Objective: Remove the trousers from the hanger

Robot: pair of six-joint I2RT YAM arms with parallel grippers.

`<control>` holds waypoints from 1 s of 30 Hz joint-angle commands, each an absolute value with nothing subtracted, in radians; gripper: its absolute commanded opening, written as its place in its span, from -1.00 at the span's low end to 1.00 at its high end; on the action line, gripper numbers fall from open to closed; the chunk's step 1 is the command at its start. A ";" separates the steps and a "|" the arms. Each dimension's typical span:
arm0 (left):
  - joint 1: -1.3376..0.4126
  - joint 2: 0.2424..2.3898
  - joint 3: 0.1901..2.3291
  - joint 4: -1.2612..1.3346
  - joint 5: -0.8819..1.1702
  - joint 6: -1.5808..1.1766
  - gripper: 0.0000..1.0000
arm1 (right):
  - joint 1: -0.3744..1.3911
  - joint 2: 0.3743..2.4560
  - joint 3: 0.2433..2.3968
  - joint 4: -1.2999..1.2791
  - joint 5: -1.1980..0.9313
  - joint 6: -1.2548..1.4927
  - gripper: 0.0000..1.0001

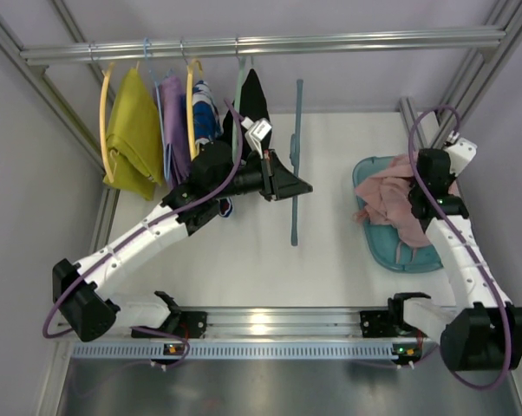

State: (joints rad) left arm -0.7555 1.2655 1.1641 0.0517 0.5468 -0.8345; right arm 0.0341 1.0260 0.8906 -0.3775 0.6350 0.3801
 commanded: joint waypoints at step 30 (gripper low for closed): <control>-0.798 1.370 1.247 0.221 0.465 -1.035 -1.00 | -0.226 0.652 1.066 -0.596 -0.687 0.296 0.99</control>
